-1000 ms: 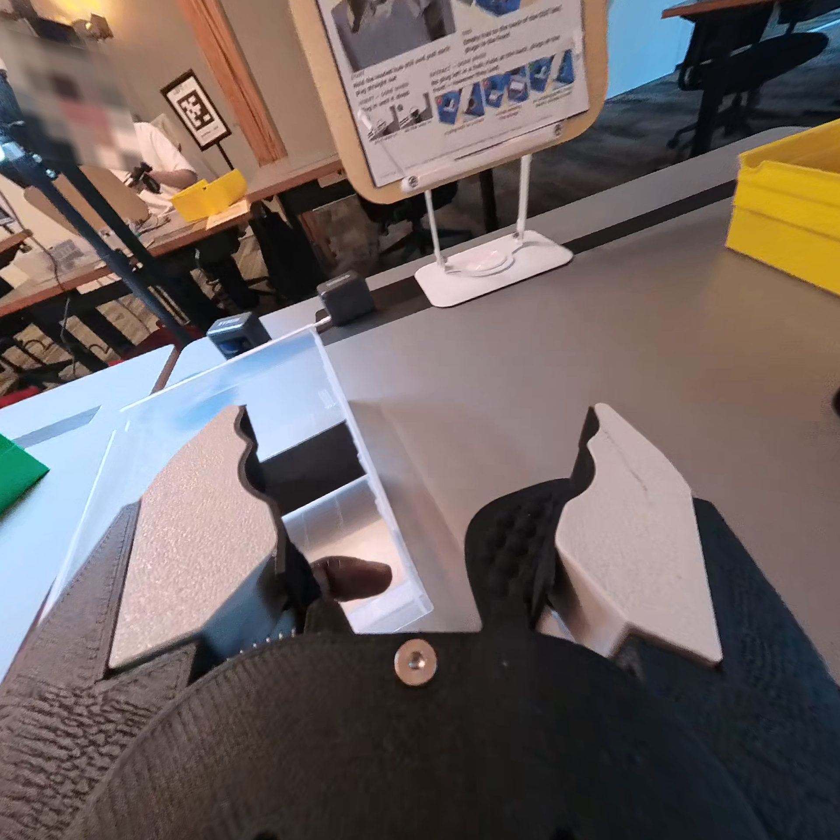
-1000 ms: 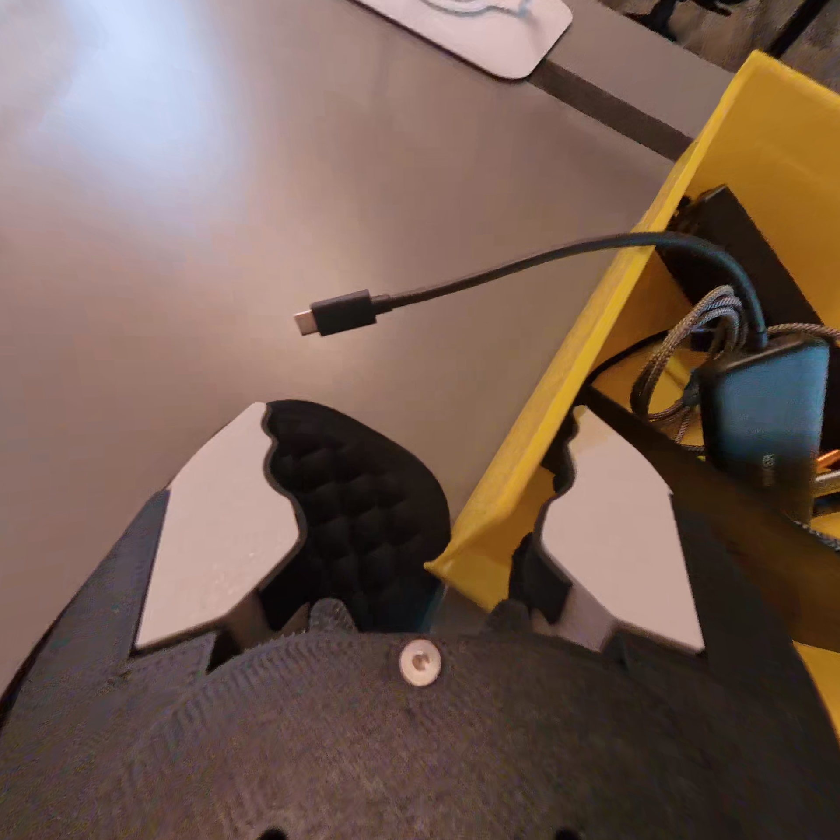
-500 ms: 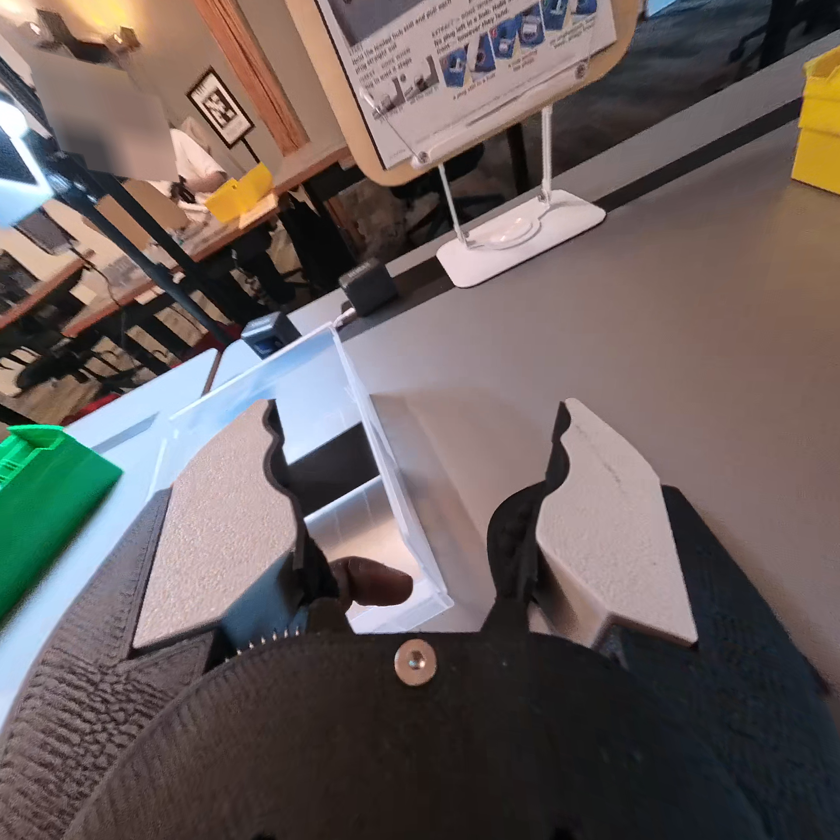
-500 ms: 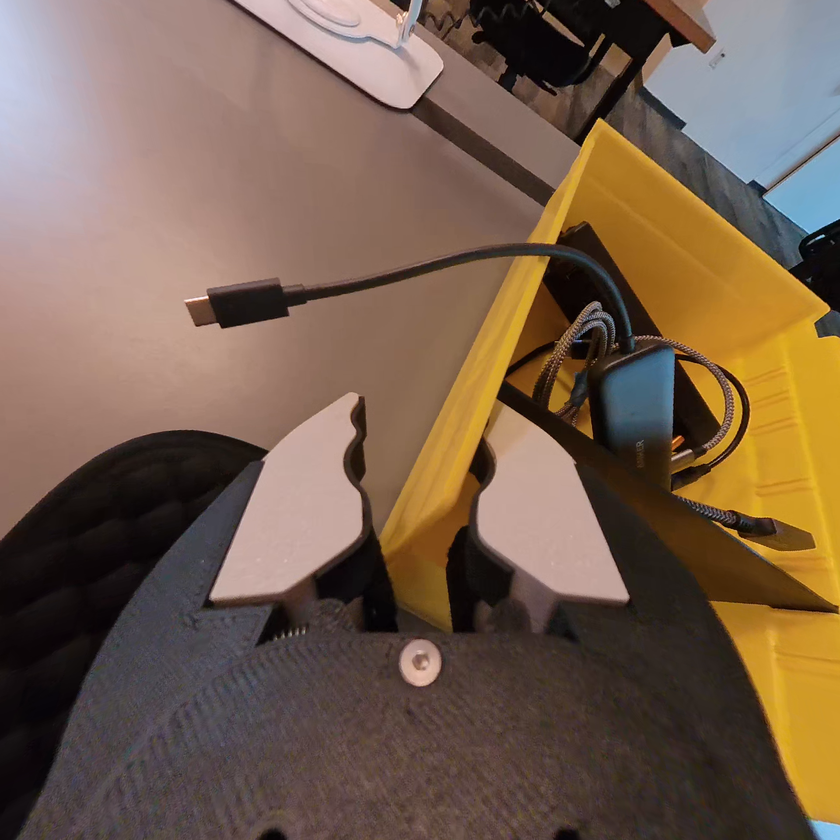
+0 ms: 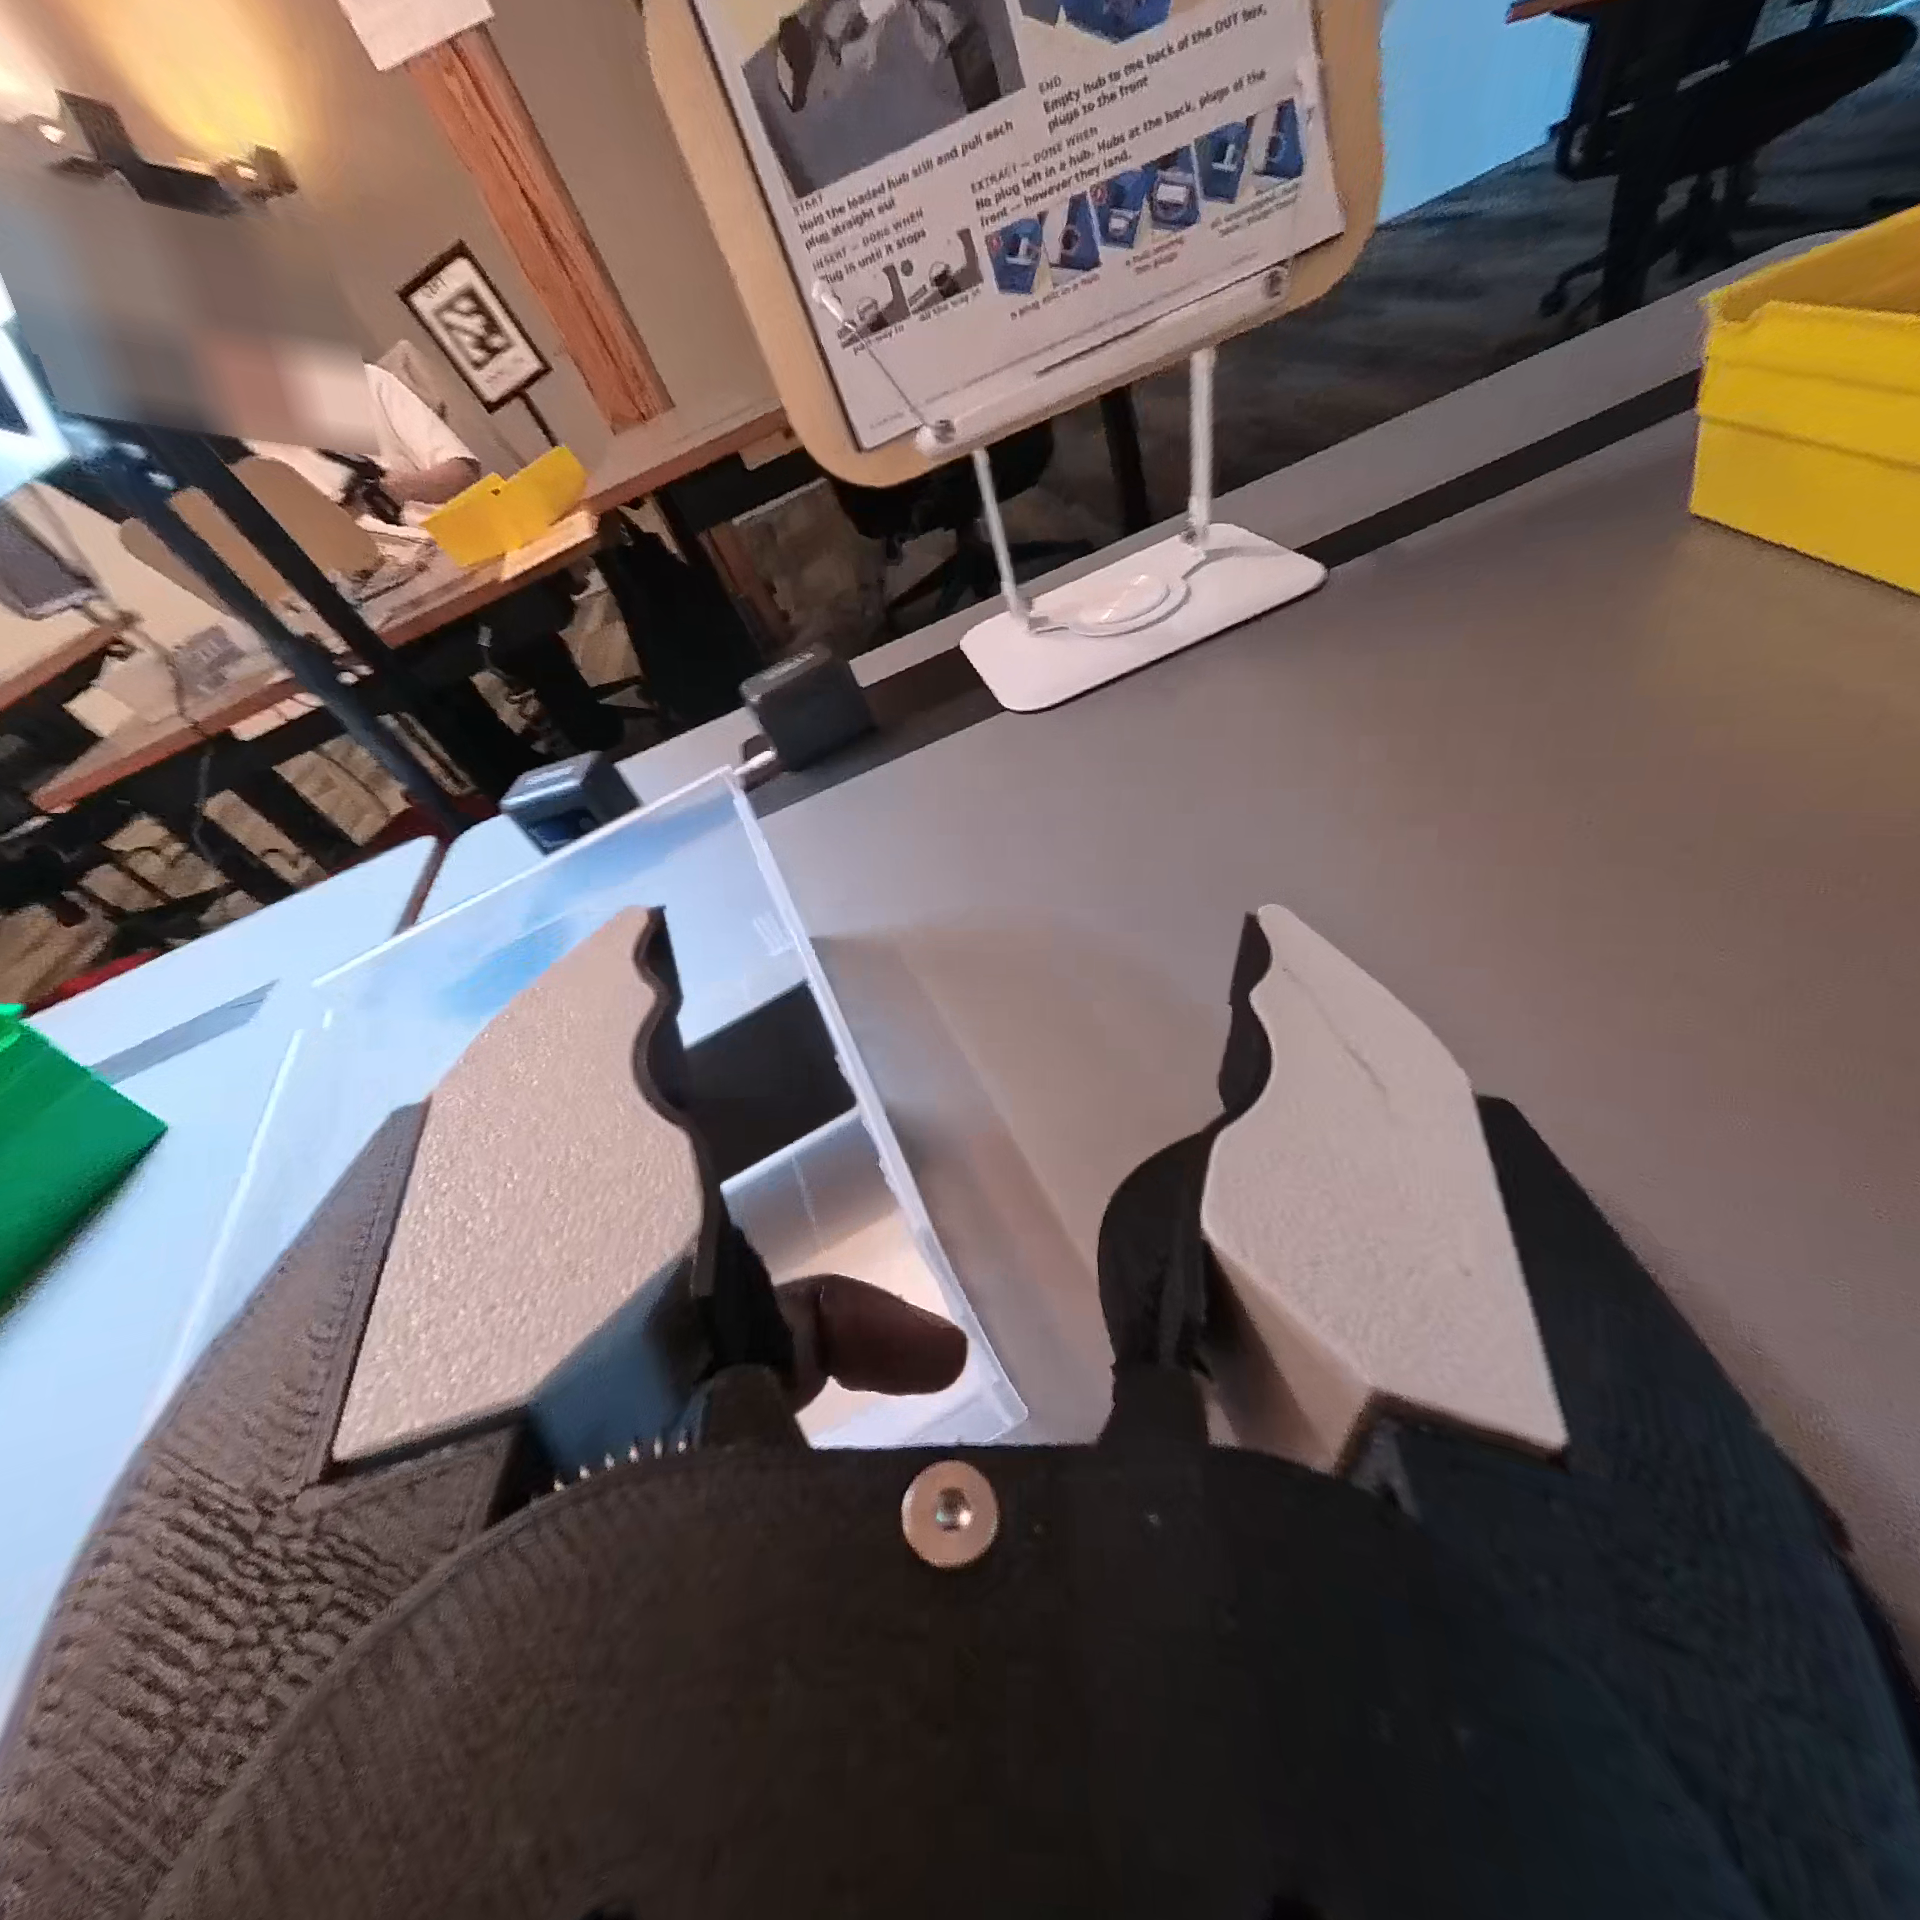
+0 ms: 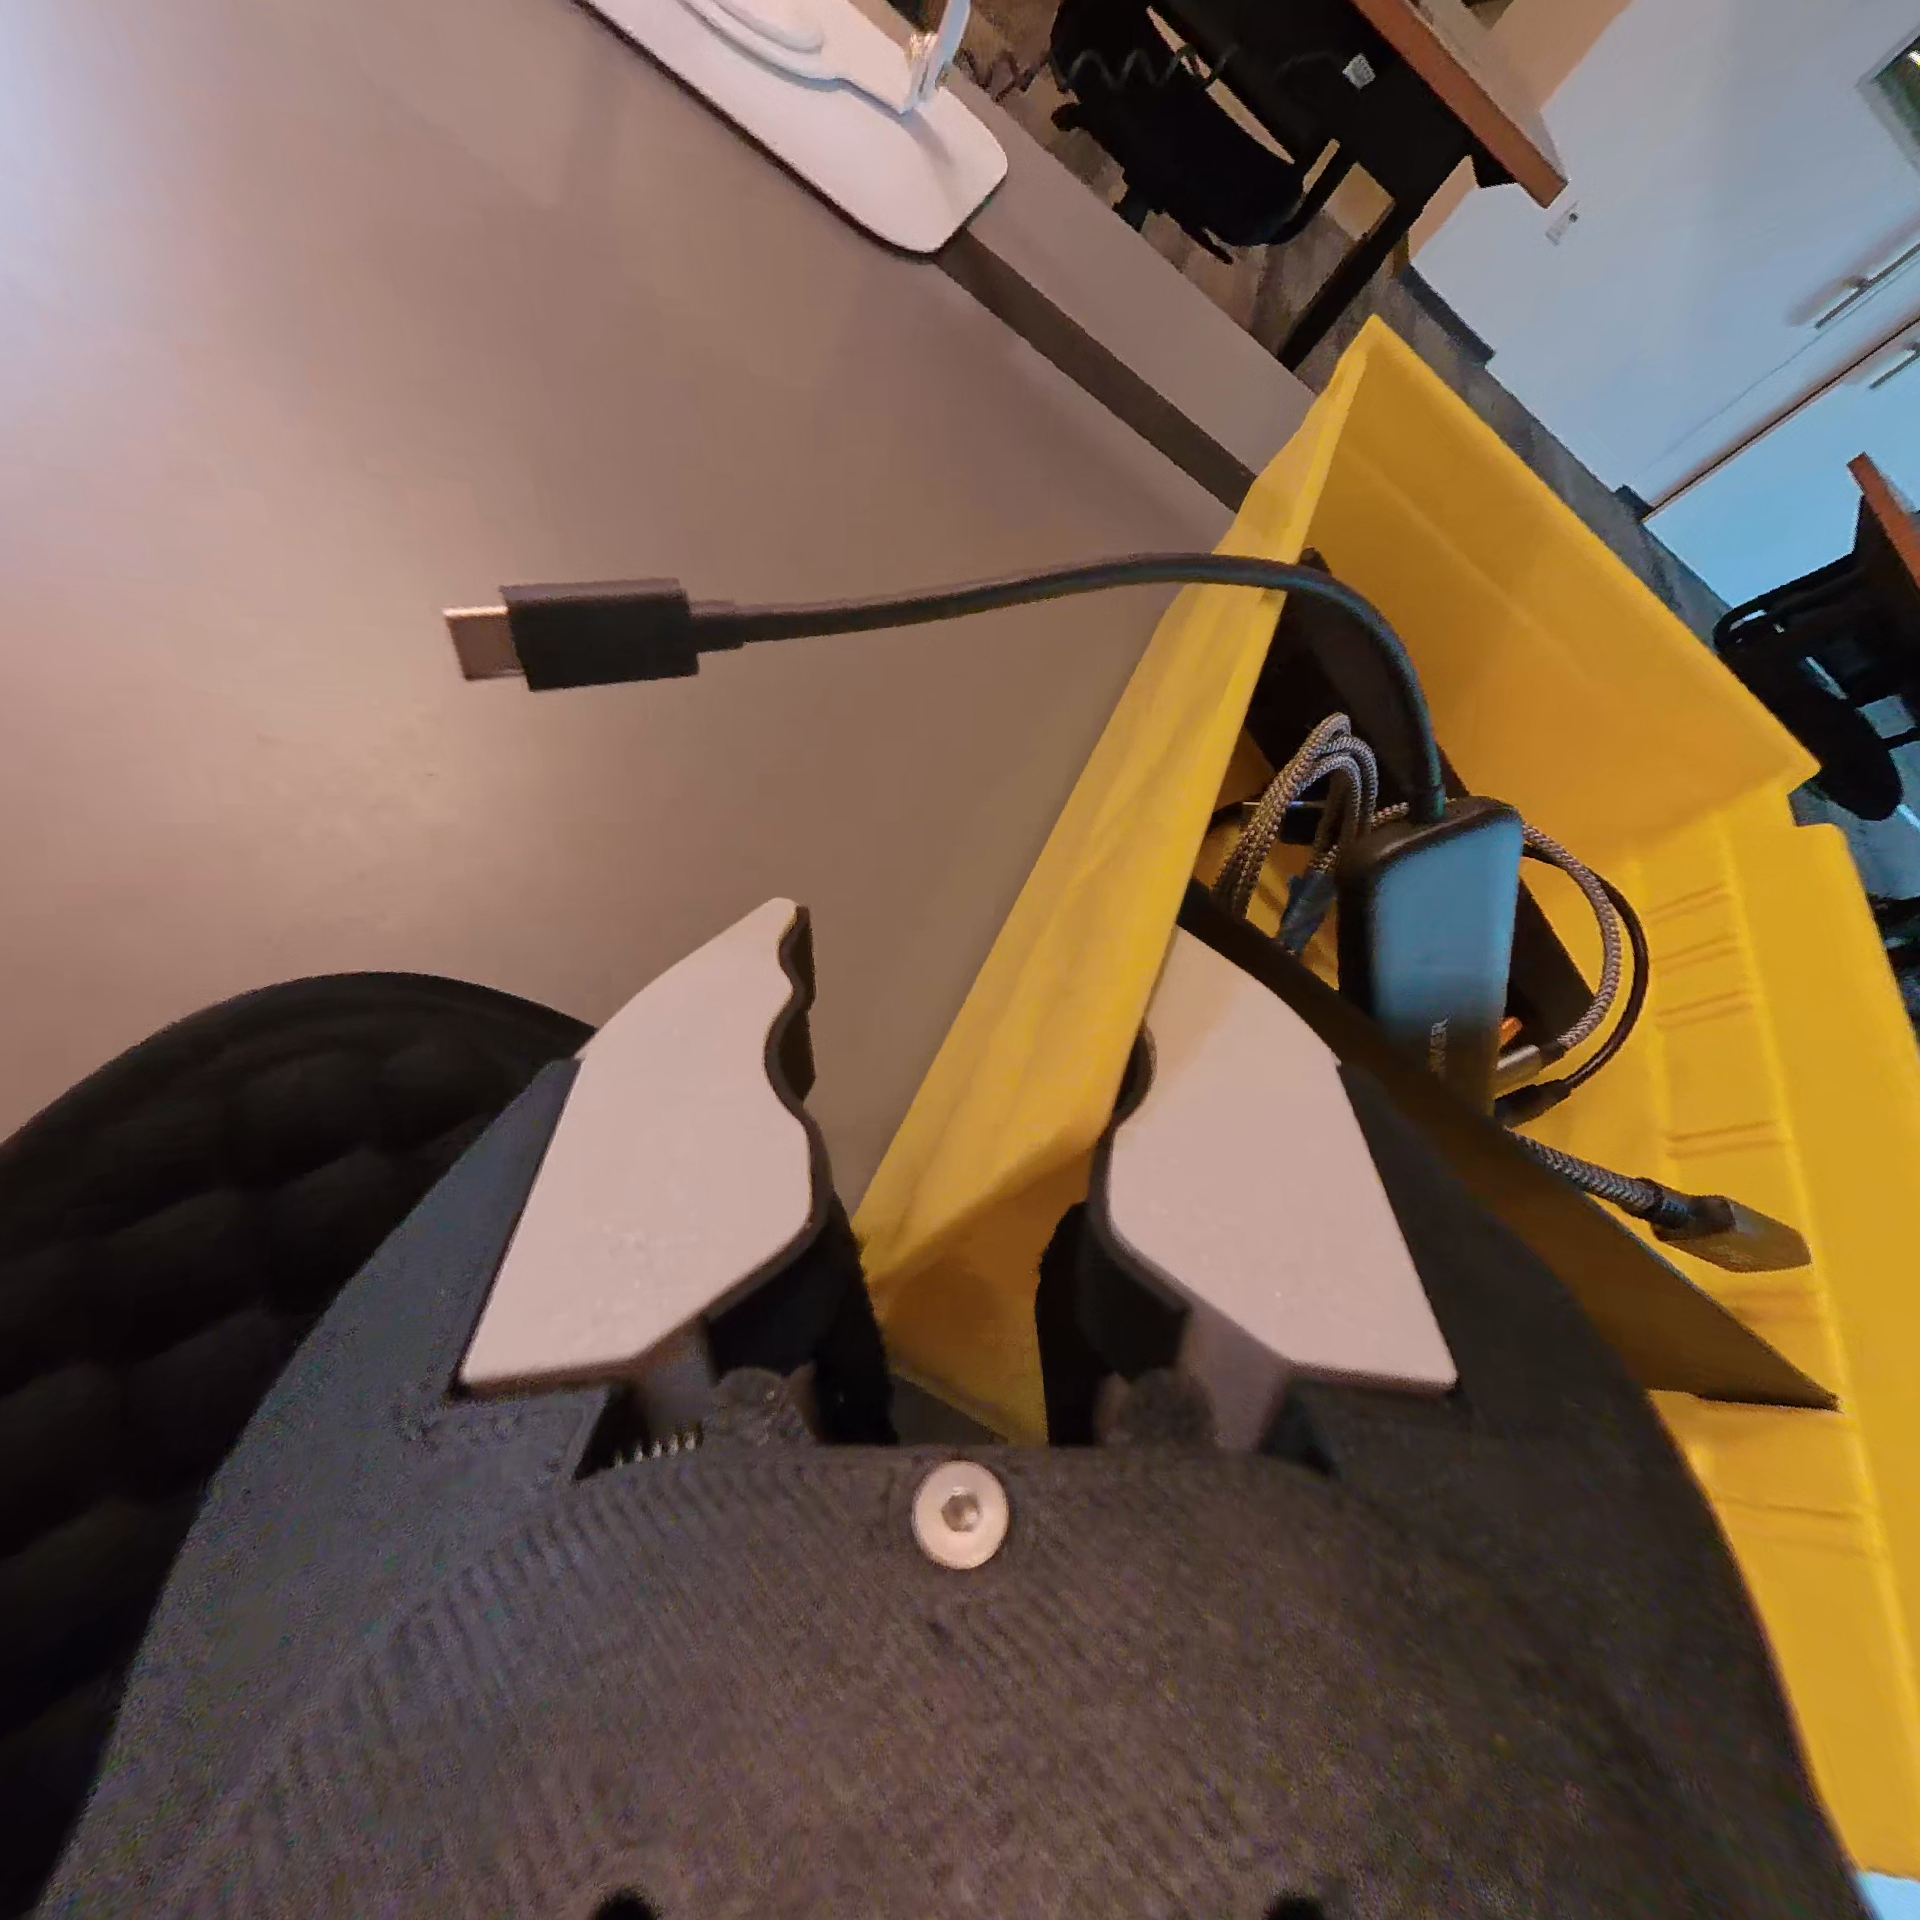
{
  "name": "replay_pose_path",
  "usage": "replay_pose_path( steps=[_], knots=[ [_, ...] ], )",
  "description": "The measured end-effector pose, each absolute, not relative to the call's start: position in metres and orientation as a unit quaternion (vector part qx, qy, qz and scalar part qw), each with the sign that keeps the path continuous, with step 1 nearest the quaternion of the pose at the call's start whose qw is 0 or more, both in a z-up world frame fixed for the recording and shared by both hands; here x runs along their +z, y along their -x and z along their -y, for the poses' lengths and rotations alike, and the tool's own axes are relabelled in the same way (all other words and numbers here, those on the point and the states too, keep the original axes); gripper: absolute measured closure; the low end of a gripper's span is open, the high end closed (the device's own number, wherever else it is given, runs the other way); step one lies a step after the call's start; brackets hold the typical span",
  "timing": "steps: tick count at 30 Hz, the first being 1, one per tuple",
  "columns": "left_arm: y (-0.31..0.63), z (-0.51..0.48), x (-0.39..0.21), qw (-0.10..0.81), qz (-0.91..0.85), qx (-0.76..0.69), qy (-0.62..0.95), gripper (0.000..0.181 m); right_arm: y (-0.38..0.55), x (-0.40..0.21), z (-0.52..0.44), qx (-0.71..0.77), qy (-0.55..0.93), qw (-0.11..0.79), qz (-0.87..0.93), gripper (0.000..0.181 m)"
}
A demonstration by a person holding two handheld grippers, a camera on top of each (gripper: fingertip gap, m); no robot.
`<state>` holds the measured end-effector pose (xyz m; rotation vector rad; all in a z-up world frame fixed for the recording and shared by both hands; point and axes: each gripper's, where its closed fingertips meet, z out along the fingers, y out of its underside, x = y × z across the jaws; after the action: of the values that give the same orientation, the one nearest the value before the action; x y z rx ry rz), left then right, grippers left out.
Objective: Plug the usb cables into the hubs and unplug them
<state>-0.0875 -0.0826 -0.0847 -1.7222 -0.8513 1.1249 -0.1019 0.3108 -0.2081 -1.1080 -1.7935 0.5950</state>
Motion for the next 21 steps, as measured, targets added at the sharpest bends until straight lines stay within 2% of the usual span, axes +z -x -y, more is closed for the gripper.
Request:
replay_pose_path(
  steps=[4, 10, 14, 21],
  knots=[
    [0.053, 0.044, -0.092, 0.49, 0.234, 0.307, 0.782, 0.085, 0.104, -0.208, -0.311, 0.227, 0.46, 0.452, 0.73, 0.129],
    [-0.024, 0.005, -0.075, 0.468, 0.042, 0.238, 0.85, 0.087, 0.101, -0.21, -0.307, 0.248, 0.464, 0.449, 0.722, 0.122],
    [-0.037, -0.001, -0.076, 0.443, 0.033, 0.246, 0.862, 0.086, 0.093, -0.216, -0.307, 0.237, 0.462, 0.445, 0.73, 0.125],
    [-0.042, 0.0, -0.069, 0.463, 0.04, 0.248, 0.85, 0.086, 0.089, -0.215, -0.304, 0.24, 0.461, 0.44, 0.732, 0.125]
  ],
)
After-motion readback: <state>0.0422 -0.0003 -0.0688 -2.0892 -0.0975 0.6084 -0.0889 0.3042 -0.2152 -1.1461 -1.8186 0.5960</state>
